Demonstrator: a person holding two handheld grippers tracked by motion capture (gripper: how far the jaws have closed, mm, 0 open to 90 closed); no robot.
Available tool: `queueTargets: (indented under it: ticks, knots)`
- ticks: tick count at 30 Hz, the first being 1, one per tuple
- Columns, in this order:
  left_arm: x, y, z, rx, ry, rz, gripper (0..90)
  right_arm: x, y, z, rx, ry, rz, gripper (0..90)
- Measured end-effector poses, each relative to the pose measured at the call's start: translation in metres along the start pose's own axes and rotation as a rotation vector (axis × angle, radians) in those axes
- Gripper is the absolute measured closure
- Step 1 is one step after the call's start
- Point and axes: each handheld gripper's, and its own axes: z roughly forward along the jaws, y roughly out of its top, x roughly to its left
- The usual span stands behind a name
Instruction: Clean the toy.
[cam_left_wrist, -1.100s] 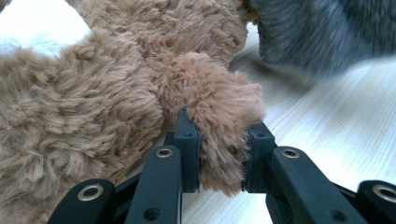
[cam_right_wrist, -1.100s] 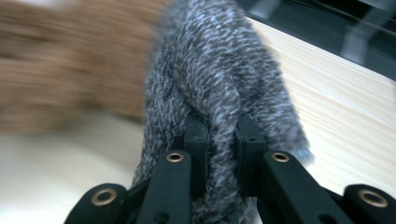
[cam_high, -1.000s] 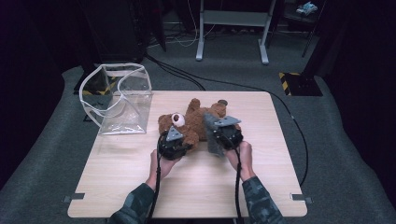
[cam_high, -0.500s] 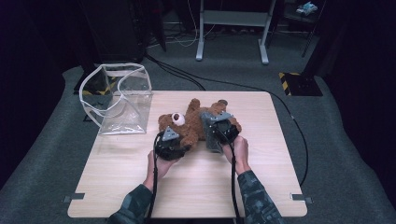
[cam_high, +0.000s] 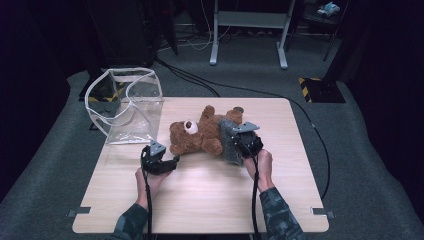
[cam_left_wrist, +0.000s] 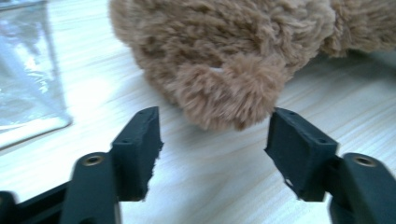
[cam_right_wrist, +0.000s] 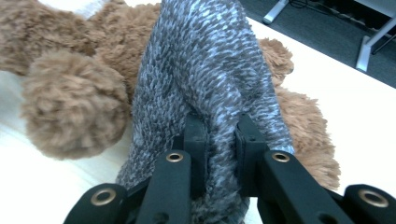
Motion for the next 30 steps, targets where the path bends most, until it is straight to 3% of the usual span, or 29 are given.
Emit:
queueTargets:
  ticks: [2, 5, 9, 14, 20, 21, 25, 28, 30]
  knots:
    - [-0.005, 0.004, 0.003, -0.01, 0.002, 0.032, 42.3, 0.002, 0.0, -0.003, -0.006, 0.007, 0.004, 78.8]
    - [-0.01, 0.006, 0.005, -0.02, 0.029, 0.068, 59.9, 0.006, 0.002, -0.01, -0.021, 0.019, -0.005, 78.8]
    - [-0.006, 0.008, 0.006, -0.01, 0.025, 0.055, 77.2, 0.011, 0.007, -0.023, -0.058, 0.03, -0.023, 78.8]
    - [-0.006, 0.01, 0.007, -0.017, 0.034, 0.061, 82.7, 0.014, 0.013, -0.04, -0.107, 0.065, -0.025, 78.9]
    - [-0.006, 0.01, 0.008, -0.019, 0.028, 0.055, 86.1, 0.033, 0.029, -0.053, -0.146, 0.152, -0.052, 78.9]
    - [-0.004, 0.01, 0.007, -0.007, 0.019, 0.064, 86.6, 0.038, 0.031, -0.051, -0.139, 0.184, -0.052, 78.9]
    - [-0.004, 0.01, 0.008, -0.024, 0.018, 0.052, 87.2, 0.067, 0.034, -0.026, -0.056, 0.227, -0.123, 78.9]
    - [-0.003, 0.01, 0.008, -0.02, 0.016, 0.054, 87.3, 0.078, 0.031, -0.002, 0.005, 0.184, -0.185, 78.9]
    - [-0.002, 0.01, 0.008, -0.025, 0.017, 0.052, 87.2, 0.075, 0.026, 0.006, 0.045, 0.134, -0.168, 78.9]
